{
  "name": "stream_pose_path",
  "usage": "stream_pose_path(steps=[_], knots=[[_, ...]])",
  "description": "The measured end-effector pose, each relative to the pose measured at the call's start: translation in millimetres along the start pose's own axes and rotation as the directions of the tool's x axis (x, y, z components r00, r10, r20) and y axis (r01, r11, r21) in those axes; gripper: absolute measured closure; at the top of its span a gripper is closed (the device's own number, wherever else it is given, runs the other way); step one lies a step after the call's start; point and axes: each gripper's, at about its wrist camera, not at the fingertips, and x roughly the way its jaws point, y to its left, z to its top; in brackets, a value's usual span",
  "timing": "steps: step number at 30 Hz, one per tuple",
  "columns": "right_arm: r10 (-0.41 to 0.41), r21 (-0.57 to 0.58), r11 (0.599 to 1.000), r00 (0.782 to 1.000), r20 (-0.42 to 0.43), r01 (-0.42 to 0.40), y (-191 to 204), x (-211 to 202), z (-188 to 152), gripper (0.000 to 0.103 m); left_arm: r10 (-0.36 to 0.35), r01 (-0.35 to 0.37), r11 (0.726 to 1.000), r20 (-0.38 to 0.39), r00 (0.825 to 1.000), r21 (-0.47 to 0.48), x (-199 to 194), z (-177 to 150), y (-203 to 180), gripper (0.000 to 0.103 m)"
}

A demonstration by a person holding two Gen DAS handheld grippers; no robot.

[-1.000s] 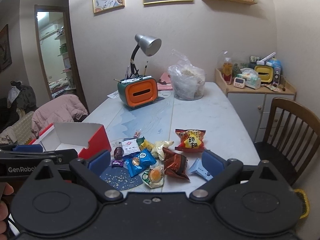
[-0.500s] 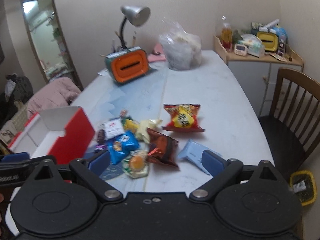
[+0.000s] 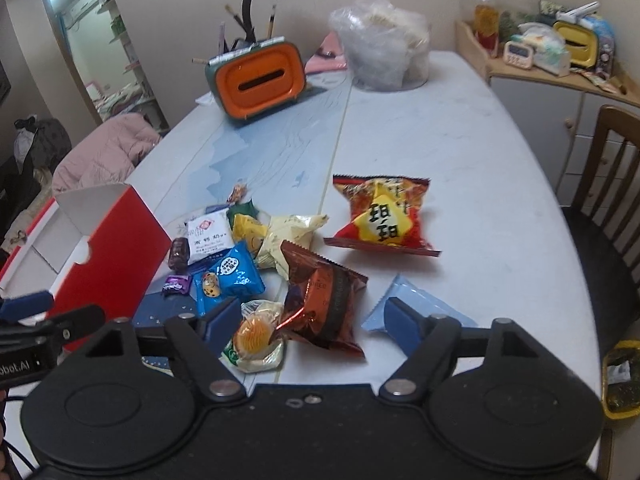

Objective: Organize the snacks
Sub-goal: 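Grasp the copper-brown pastry with the right tool while the left tool grasps the purple candy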

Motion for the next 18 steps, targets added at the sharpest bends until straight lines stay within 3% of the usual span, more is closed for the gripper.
stream_pose_path(steps=[9,14,18], knots=[[0.017,0.055,0.998,0.997,-0.079,-0.012,-12,49,15,0.044,0.037,-0.037,0.999,-0.001,0.999,-0.002,44,13,-2,0.018],[0.035,0.066,0.997,0.994,-0.107,-0.028,-15,63,19,0.049,0.045,-0.045,0.998,-0.014,0.999,-0.033,67,20,1,0.018],[0.053,0.081,0.996,0.991,-0.124,-0.043,-18,67,20,0.054,0.048,-0.049,0.998,-0.033,0.998,-0.047,80,17,1,0.026]])
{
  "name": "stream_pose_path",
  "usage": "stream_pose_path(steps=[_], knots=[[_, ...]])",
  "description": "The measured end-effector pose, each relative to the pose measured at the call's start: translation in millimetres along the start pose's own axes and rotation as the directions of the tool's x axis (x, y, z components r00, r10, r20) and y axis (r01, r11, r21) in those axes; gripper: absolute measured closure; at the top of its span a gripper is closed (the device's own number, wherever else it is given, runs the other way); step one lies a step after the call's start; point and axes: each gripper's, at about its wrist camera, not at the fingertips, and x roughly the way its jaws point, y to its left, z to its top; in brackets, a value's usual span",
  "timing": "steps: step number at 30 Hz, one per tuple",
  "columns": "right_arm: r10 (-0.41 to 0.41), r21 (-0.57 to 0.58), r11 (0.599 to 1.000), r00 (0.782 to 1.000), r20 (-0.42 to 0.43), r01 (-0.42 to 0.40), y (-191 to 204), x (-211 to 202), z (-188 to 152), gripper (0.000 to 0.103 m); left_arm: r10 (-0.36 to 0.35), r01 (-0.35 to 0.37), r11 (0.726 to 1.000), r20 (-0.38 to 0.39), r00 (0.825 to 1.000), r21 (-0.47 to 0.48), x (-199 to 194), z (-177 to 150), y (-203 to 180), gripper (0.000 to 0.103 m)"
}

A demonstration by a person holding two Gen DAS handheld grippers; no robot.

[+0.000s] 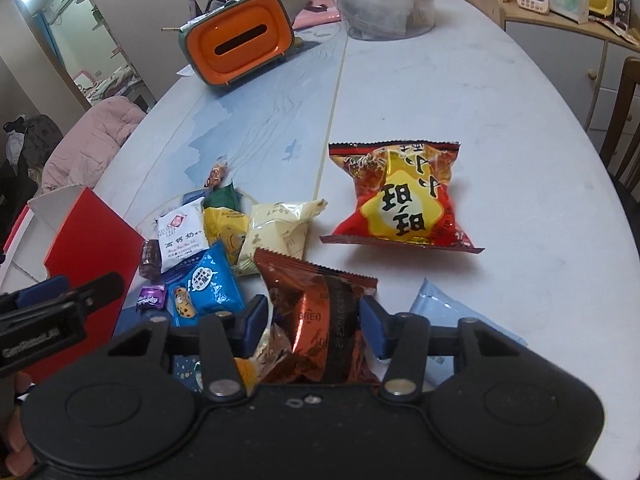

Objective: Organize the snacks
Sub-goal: 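Grasp the copper-brown pastry with the right tool while the left tool grasps the purple candy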

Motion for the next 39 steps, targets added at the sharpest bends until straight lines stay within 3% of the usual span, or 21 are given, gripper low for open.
stream_pose_path(steps=[4,6,9,17,24,30,34,39], knots=[[0.014,-0.019,1.0,1.0,-0.017,-0.015,0,4,0,0.057,0.048,-0.05,0.997,0.04,0.998,0.055,4,-5,-8,0.027],[0.03,-0.023,0.999,0.999,-0.018,-0.03,0,4,-1,0.057,0.059,-0.061,0.997,0.034,0.998,0.055,4,-4,-12,0.039],[0.037,-0.039,0.999,0.999,-0.018,-0.038,3,4,1,0.058,0.057,-0.061,0.996,0.063,0.996,0.069,-2,-9,-22,0.04],[0.063,-0.03,0.998,0.998,-0.019,-0.064,2,5,5,0.055,0.067,-0.07,0.996,-0.049,0.997,-0.056,29,-11,-7,0.04],[0.065,-0.071,0.995,0.997,-0.033,-0.067,6,10,6,0.047,0.04,-0.051,0.994,-0.104,0.994,-0.102,50,-12,-1,0.041],[0.05,-0.063,0.997,0.997,-0.063,-0.054,4,20,4,0.048,0.01,-0.03,0.989,-0.137,0.991,-0.141,60,-14,6,0.046],[0.052,-0.052,0.997,0.996,-0.066,-0.056,2,22,2,0.054,0.001,-0.02,0.989,-0.13,0.992,-0.144,59,-14,7,0.047],[0.049,-0.037,0.998,0.997,-0.062,-0.051,-1,20,1,0.059,-0.003,-0.019,0.985,-0.127,0.992,-0.171,58,-14,16,0.067]])
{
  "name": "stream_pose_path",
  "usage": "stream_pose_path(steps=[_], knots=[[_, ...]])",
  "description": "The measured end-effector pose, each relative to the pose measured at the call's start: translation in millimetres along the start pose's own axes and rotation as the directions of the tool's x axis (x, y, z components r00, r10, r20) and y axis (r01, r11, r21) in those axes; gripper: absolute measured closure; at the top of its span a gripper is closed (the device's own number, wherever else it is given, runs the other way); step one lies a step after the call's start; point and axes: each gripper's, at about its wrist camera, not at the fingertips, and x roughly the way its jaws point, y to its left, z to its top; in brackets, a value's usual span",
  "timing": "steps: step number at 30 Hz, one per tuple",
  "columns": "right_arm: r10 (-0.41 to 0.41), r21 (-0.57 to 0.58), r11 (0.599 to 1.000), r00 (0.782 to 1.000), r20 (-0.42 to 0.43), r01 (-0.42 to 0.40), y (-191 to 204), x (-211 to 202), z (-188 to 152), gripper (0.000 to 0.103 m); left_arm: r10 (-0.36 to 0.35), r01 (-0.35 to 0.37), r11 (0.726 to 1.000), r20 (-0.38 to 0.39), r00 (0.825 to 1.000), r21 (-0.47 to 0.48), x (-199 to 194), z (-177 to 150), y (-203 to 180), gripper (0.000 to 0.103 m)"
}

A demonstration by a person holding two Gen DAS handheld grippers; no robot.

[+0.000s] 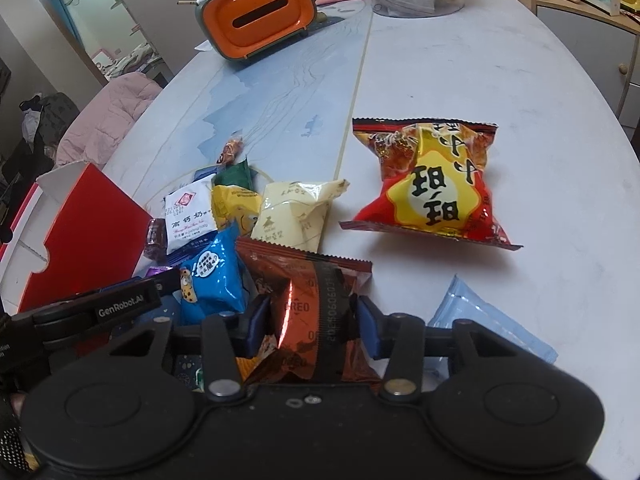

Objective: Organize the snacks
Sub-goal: 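Grasp the copper-brown pastry with the right tool while the left tool grasps the purple candy, then carry both snacks into the red box and open both tools to drop them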

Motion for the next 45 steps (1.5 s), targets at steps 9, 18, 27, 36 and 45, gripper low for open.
stream_pose_path(steps=[9,18,27,36,45], knots=[[-0.016,-0.003,1.0,1.0,0.014,0.016,2,-8,-7,0.067,0.013,-0.013,1.0,0.009,1.0,0.005,-1,0,4,0.083],[-0.045,-0.013,0.999,0.998,0.048,0.045,8,-27,-14,0.068,0.007,-0.007,1.0,0.018,1.0,0.009,-20,-7,6,0.084],[-0.032,-0.046,0.998,0.996,0.079,0.036,24,-60,-20,0.068,-0.041,0.04,0.999,0.033,0.999,0.023,-66,-13,6,0.084],[0.002,-0.092,0.996,0.991,0.131,0.01,48,-99,-24,0.068,-0.046,0.045,0.999,0.092,0.995,0.007,-121,-16,15,0.083],[0.083,-0.207,0.977,0.985,0.154,-0.05,90,-122,-22,0.068,-0.021,0.029,0.998,0.157,0.987,-0.049,-168,-11,42,0.083]])
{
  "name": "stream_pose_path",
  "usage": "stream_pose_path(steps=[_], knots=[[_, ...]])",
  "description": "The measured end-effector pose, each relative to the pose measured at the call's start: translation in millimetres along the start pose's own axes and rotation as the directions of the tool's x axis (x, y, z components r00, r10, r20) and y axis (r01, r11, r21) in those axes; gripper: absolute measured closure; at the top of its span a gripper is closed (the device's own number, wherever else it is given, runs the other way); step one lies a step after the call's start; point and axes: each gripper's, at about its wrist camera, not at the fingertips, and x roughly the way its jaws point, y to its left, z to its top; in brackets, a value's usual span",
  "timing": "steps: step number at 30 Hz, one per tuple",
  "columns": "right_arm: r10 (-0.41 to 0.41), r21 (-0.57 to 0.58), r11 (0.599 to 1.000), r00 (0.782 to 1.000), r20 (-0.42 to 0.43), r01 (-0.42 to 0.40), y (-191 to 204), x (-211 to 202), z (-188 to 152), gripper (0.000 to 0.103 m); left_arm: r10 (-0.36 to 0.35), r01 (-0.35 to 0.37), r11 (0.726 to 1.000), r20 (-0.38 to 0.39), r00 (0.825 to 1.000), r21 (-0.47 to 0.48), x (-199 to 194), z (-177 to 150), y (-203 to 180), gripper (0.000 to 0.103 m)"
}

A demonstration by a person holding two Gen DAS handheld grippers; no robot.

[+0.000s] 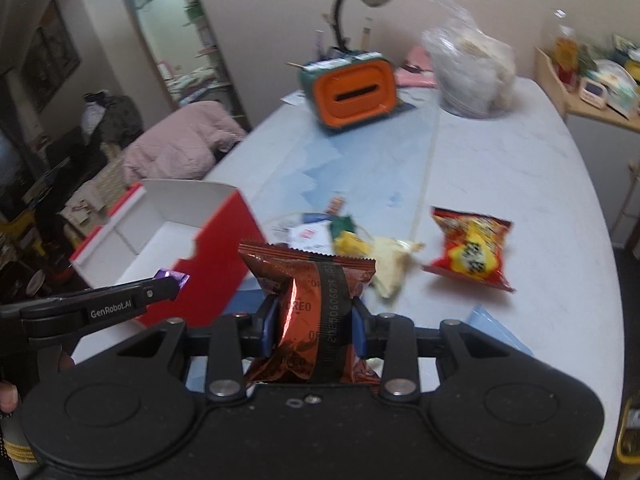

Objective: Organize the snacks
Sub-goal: 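Carry both snacks into the red box and open both tools to drop them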

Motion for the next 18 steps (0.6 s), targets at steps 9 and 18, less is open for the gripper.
stream_pose_path(steps=[9,18], knots=[[0.017,-0.091,0.996,0.999,0.031,-0.014,64,10,17,0.068,-0.001,0.001,1.0,0.031,1.0,-0.008,-9,23,46,0.083],[0.014,-0.144,0.99,1.0,0.027,-0.01,135,50,33,0.068,0.013,-0.013,1.0,0.02,1.0,-0.002,1,49,114,0.083]])
